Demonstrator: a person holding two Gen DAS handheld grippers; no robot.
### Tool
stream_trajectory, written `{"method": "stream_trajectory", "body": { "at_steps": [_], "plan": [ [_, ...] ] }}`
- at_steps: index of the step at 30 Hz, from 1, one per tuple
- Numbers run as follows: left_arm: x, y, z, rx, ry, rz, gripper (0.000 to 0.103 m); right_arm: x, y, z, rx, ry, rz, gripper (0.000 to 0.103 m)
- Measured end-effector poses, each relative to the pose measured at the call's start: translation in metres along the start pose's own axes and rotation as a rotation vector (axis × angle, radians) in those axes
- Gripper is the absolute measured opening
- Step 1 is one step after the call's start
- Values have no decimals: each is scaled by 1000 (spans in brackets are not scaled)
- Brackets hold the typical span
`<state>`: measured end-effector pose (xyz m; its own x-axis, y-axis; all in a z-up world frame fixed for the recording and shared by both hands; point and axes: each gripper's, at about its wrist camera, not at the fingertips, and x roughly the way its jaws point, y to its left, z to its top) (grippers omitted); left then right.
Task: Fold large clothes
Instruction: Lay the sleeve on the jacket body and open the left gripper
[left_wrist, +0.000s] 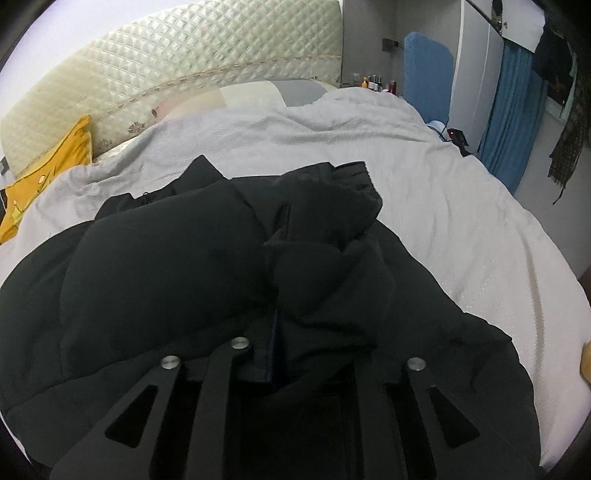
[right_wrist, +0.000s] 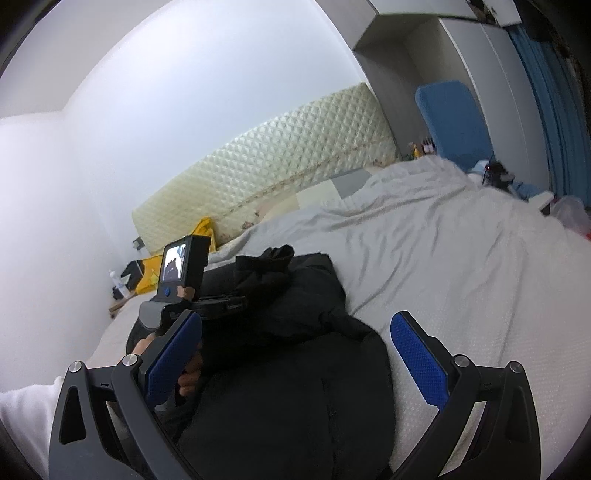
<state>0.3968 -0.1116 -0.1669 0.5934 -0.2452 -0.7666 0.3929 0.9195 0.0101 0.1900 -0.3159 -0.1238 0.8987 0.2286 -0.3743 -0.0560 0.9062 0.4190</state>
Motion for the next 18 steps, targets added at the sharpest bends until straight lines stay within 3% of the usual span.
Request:
{"method": "stream_trajectory", "body": {
  "at_steps": [4, 6, 7, 8, 9, 13, 18],
  "plan": [
    [-7, 1, 0, -21, -6, -19, 31, 2, -1, 0, 1, 8, -7, 103],
    [-19, -4, -2, 1, -25, -21, 58, 1, -1, 0, 0, 4, -10, 103],
    [-24, -6, -4, 19, -43, -16, 65, 1, -1, 1, -3, 0, -15, 103],
    [-30, -7, -6, 33, -63, -24, 78, 1, -1, -1, -6, -2, -21, 103],
    [-41, -8, -9, 46, -92, -37, 81, 1, 0, -1, -8, -2, -22, 103],
    [-71, 3, -16, 19, -150, -57, 81, 7, 6, 1, -19, -4, -12, 103],
    [-114, 44, -22, -74, -232, -6, 81, 25, 39, 21, -130, -12, 21, 103]
  ]
}}
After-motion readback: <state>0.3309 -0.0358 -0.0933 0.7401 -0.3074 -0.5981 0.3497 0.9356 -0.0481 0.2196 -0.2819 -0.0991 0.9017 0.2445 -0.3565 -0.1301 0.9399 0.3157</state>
